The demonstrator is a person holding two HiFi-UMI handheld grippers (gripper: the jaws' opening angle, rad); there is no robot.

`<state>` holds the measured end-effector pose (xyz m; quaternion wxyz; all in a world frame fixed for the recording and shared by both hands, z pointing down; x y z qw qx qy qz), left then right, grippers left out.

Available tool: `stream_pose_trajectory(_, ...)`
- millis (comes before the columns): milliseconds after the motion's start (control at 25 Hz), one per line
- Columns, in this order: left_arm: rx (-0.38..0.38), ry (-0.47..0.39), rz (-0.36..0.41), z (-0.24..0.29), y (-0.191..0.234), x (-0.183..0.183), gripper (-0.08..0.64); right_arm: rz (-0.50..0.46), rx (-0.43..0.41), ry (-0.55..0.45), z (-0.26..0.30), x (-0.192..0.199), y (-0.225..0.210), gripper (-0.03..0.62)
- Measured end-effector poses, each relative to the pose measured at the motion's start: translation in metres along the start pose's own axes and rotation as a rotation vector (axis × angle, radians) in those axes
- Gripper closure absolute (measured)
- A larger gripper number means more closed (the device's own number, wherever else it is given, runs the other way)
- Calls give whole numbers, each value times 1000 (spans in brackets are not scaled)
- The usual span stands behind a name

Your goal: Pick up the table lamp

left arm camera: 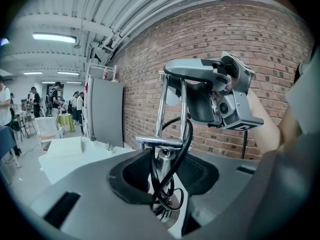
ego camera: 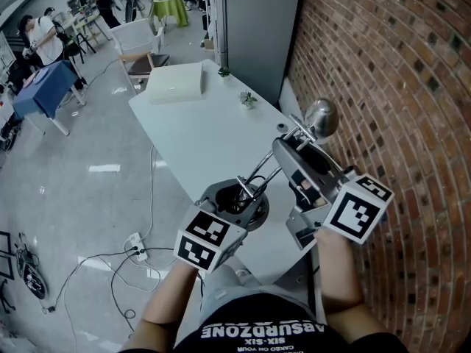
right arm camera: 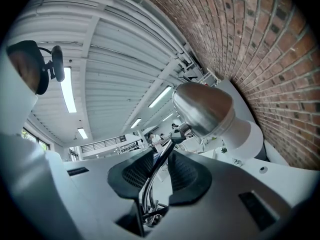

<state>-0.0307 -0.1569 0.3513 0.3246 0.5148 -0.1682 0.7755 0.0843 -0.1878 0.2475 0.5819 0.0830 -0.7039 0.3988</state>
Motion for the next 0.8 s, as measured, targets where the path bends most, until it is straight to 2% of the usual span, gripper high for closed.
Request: stream_pose_trajectory(800, 17, 30, -13, 1, -8, 12, 420, 10, 12, 25, -7, 11, -3, 502)
Point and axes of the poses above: the fingertips, and each gripper's own axes: z forward along the fingers, y to its left, x out of its underside, the point moved 6 cm from there along -z, backward along the fingers, and after that the axes turned 4 degrees about y, right-handed, at the moved point
